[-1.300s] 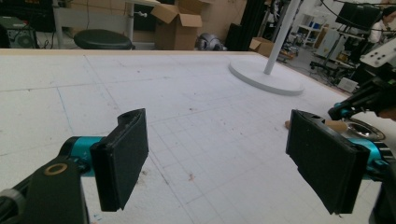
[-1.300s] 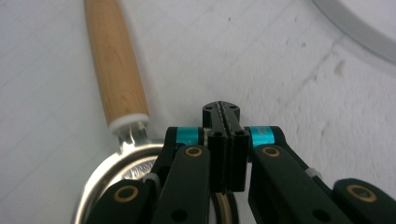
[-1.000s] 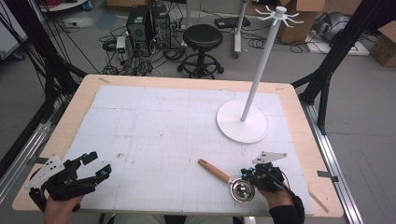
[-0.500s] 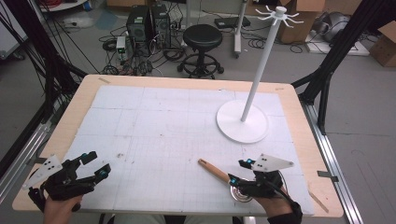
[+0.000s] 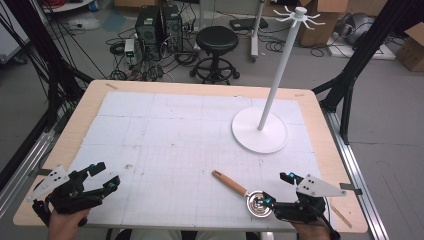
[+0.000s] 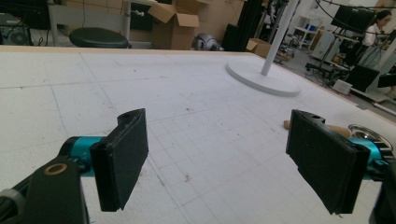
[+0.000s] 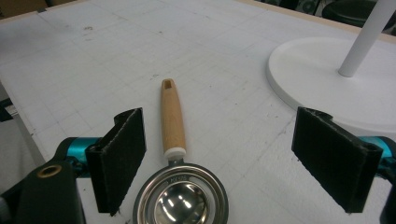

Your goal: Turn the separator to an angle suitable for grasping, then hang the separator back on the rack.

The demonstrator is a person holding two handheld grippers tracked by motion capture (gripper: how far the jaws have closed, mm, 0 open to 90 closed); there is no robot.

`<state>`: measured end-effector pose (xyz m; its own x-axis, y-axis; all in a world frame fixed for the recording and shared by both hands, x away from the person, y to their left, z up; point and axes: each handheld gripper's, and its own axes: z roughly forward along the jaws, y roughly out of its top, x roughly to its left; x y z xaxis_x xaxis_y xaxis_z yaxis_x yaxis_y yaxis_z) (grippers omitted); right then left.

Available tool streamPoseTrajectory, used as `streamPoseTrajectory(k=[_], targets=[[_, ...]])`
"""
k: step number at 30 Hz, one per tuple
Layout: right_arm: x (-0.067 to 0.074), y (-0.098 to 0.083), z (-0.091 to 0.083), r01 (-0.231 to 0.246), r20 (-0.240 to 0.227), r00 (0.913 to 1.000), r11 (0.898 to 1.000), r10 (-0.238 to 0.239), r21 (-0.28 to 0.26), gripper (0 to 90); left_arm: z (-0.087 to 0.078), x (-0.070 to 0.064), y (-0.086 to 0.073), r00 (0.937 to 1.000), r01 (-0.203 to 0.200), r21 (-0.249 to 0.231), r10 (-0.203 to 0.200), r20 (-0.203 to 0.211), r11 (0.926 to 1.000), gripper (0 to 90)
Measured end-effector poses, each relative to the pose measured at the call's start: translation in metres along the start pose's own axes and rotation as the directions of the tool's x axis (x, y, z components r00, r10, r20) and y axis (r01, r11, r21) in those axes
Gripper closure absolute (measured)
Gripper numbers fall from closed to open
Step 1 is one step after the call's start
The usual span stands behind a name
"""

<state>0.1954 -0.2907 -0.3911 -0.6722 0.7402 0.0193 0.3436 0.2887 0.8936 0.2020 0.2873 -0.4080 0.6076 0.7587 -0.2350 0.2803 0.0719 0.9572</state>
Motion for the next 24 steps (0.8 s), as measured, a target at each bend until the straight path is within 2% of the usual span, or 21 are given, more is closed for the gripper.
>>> streamPoseTrajectory(k=[2, 3, 7, 13, 17, 24], targets=[[0.0, 0.0, 0.0, -0.002, 0.001, 1.0, 1.0, 0.002, -0.002, 17.8, -0.002, 0.0, 0.0, 1.0, -0.001, -0.002, 0.001, -0.004, 1.0, 21.3], [-0.002, -0.001, 0.0, -0.009, 0.002, 1.0, 1.0, 0.009, -0.013, 21.2, -0.002, 0.0, 0.0, 1.0, 0.0, -0.004, 0.0, -0.006, 1.0, 21.3], [-0.005, -0.004, -0.001, -0.032, 0.001, 0.9995, 0.999, 0.032, -0.021, 20.8, -0.001, 0.0, 0.0, 0.9999, 0.001, -0.005, -0.001, -0.01, 1.0, 21.3], [-0.006, -0.003, -0.002, -0.035, 0.008, 0.9993, 0.999, 0.036, -0.028, 20.7, 0.002, 0.0, 0.0, 0.9999, -0.001, 0.003, 0.001, -0.011, 1.0, 21.3], [-0.002, -0.002, 0.004, -0.017, 0.008, 0.9998, 1.0, 0.017, -0.008, 20.5, 0.003, 0.0, -0.001, 1.0, -0.004, 0.006, 0.004, -0.001, 1.0, 21.3], [0.002, 0.004, 0.018, -0.014, 0.001, 0.9999, 1.0, 0.014, 0.011, 19.3, 0.003, 0.001, -0.001, 1.0, 0.0, 0.003, 0.0, 0.004, 1.0, 21.3]])
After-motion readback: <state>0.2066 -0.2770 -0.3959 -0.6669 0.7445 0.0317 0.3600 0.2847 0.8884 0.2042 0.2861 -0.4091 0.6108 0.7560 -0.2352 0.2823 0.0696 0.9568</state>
